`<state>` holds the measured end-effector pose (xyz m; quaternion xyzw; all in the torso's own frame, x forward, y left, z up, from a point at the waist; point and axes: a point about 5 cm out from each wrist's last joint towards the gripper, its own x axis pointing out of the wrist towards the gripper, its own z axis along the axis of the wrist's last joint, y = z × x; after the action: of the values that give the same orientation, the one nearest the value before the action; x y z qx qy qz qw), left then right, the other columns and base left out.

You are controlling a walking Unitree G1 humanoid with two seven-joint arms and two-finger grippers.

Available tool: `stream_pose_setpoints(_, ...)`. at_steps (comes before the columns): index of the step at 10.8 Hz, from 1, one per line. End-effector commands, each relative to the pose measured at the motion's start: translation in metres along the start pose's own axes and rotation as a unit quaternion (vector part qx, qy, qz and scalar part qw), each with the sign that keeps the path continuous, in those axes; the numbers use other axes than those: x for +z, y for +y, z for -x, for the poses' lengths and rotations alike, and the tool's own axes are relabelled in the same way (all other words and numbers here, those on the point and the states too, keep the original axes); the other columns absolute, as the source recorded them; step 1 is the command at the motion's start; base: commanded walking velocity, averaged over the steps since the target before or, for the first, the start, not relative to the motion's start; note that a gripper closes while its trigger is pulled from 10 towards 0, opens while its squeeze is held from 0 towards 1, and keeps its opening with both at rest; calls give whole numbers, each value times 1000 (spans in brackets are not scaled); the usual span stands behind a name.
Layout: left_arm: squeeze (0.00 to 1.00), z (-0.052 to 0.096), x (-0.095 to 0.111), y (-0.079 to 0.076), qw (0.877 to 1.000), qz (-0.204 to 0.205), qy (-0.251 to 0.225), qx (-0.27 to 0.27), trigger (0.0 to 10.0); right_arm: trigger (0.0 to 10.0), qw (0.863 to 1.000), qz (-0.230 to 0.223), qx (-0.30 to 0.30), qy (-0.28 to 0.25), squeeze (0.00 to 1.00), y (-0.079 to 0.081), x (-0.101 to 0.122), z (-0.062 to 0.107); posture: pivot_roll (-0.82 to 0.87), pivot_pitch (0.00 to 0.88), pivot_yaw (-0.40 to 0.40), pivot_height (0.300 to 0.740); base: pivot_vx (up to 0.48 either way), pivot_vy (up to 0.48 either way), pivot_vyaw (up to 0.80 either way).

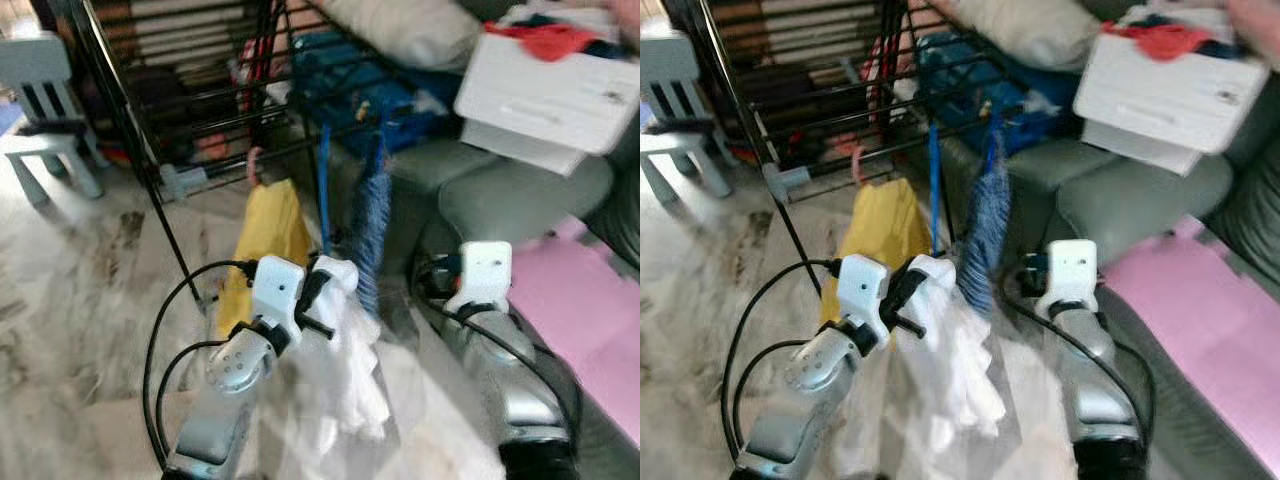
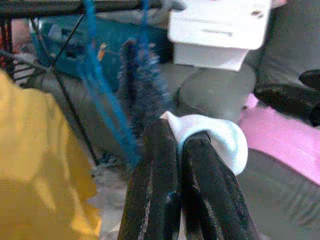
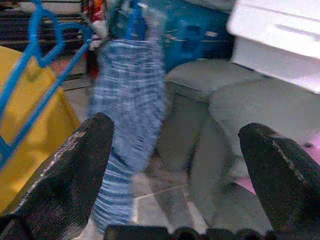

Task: Hang hanger

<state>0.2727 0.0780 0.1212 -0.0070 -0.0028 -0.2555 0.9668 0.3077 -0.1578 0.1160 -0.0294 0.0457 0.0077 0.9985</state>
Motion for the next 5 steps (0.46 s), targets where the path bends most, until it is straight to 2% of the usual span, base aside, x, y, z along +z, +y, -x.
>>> stream_pose_setpoints(1, 0, -2, 9, 3, 1000, -6, -17, 11, 10000, 10000, 1000, 4, 7, -7, 0, 2, 5, -2, -52, 118, -53, 740, 0, 458, 0)
stream_pose_setpoints(3, 0, -3, 10, 6, 999, -28, -9, 40, 10000, 10000, 1000, 7, 15, -13, 0, 3, 8, -5, -57, 144, -60, 740, 0, 0, 0)
stream_pose_setpoints(5, 0, -5, 17, 0, 998, -30, -18, 45, 10000, 10000, 999, 10, 32, -28, 0, 10, 17, -11, -59, 159, -70, 740, 0, 0, 0)
